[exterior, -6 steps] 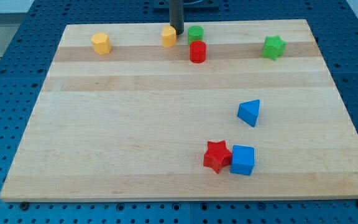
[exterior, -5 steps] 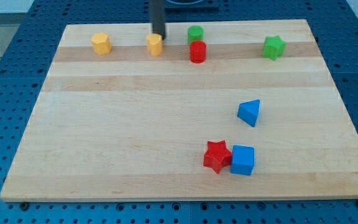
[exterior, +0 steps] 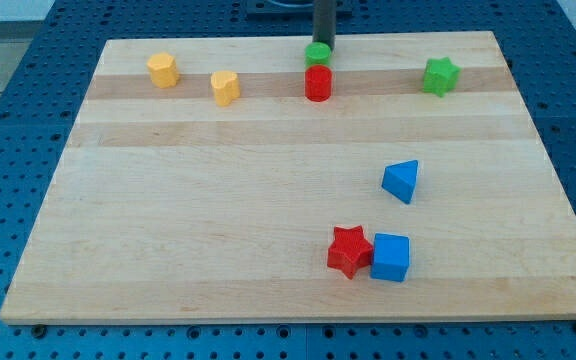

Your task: Push the green circle to the bottom left of the red circle

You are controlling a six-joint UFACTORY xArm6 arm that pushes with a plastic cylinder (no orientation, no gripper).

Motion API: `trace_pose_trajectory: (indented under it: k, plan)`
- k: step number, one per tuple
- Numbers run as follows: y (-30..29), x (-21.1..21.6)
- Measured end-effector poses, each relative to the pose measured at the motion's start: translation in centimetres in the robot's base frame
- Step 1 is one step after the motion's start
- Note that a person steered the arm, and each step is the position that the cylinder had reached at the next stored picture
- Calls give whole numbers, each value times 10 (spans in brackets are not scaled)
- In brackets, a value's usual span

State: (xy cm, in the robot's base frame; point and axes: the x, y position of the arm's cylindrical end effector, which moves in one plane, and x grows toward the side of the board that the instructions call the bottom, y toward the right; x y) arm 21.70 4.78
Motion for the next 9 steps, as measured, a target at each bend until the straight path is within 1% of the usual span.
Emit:
trace_pose_trajectory:
  k: [1,2,3,4,5,6,7,8,9]
  plan:
    - [7,13]
    - [-20,30]
    - [-75,35]
    - [-92,57]
    - [-92,82]
    - [-98,125]
    - [-121,174]
    - [-120,180]
    - [-110,146]
